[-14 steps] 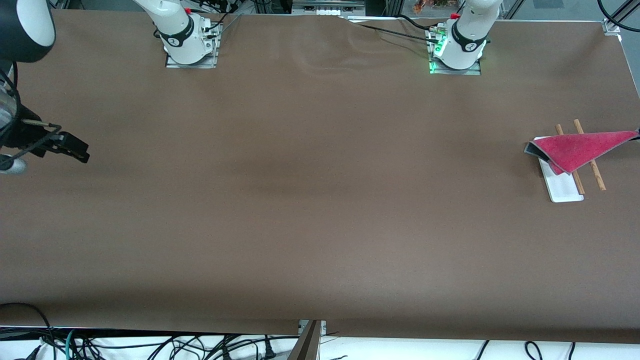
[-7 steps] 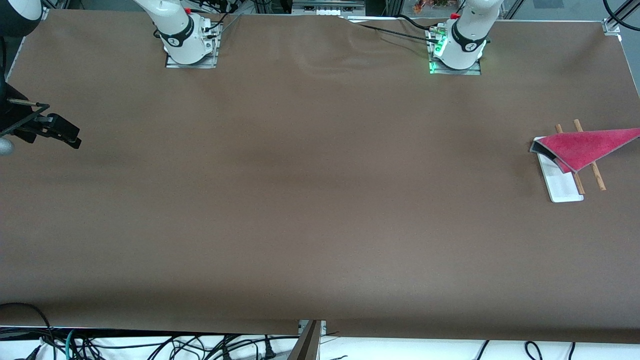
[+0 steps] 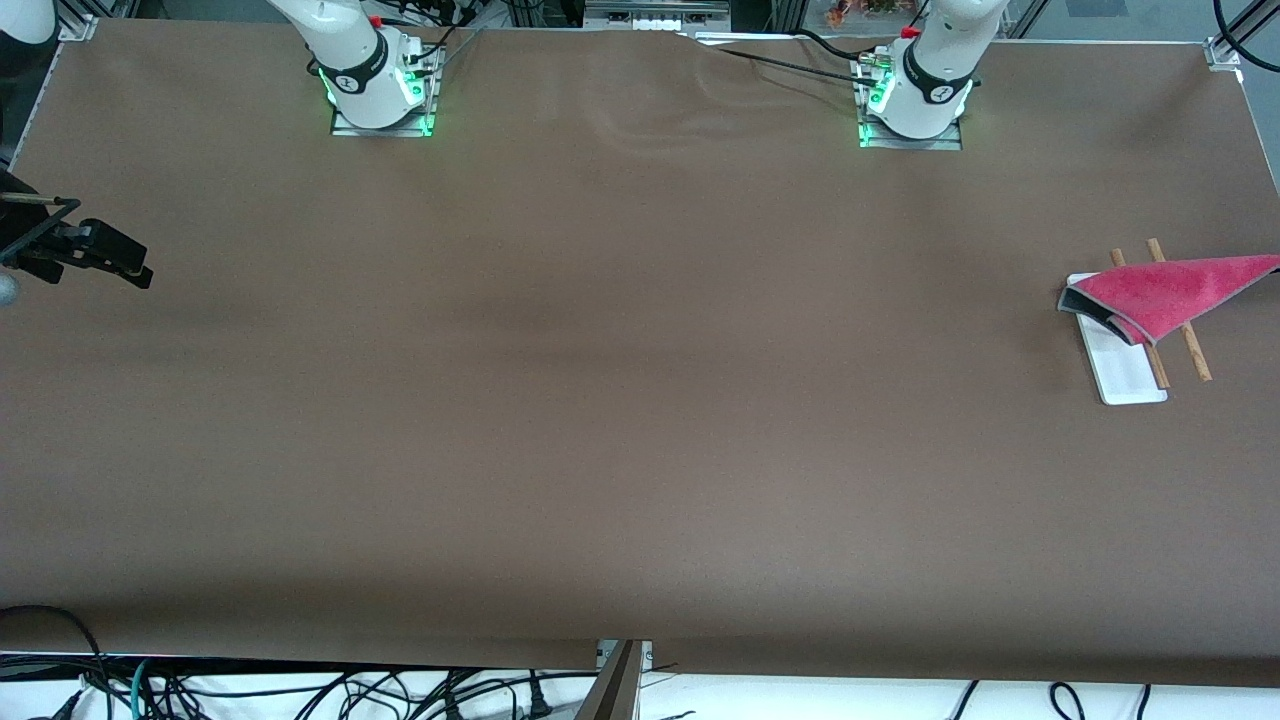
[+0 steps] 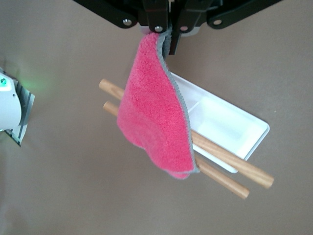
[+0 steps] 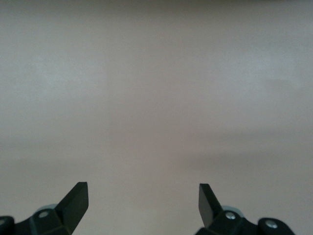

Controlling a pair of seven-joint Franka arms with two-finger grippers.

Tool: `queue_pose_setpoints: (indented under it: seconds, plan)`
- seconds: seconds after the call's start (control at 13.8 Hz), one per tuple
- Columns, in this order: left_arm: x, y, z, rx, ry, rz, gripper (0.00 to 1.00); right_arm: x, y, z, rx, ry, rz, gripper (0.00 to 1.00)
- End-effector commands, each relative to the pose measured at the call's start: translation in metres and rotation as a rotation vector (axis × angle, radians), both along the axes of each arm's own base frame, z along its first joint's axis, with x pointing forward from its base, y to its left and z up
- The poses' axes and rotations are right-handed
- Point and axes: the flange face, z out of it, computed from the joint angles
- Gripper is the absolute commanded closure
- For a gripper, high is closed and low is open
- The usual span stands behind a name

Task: Pass towel and hang on rack
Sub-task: 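Drape the towel over the wooden dowels with the left gripper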

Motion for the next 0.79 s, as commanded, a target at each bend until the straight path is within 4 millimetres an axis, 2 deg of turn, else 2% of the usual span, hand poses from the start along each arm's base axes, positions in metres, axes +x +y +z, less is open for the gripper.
queue_pose_setpoints:
  seconds: [0.0, 0.14, 0.29, 0.36, 0.43, 0.58, 0.72]
  plan:
    - [-0.004, 0.019, -0.026, 0.006, -0.024, -0.062, 1.0, -0.006, 0.004, 0.004, 0.02, -0.002, 0.015, 0.0]
    - [-0.007, 0.025, -0.043, -0.001, -0.035, -0.073, 1.0, 0.0, 0.017, 0.008, 0.018, -0.013, 0.05, 0.0]
    - [-0.007, 0.025, -0.045, -0.003, -0.036, -0.073, 0.97, 0.003, 0.022, 0.007, 0.018, -0.015, 0.06, 0.0]
    - [-0.007, 0.025, -0.05, -0.007, -0.033, -0.073, 0.9, 0.003, 0.021, 0.007, 0.02, -0.018, 0.055, 0.0]
    - [-0.005, 0.026, -0.055, -0.001, -0.039, -0.067, 0.75, 0.004, 0.021, 0.008, 0.02, -0.021, 0.057, 0.0]
    - [-0.004, 0.025, -0.061, -0.006, -0.035, -0.065, 0.65, 0.004, 0.023, 0.008, 0.02, -0.021, 0.06, 0.0]
    - [0.0, 0.021, -0.062, -0.005, -0.032, -0.071, 0.63, 0.004, 0.026, 0.008, 0.02, -0.021, 0.069, 0.0]
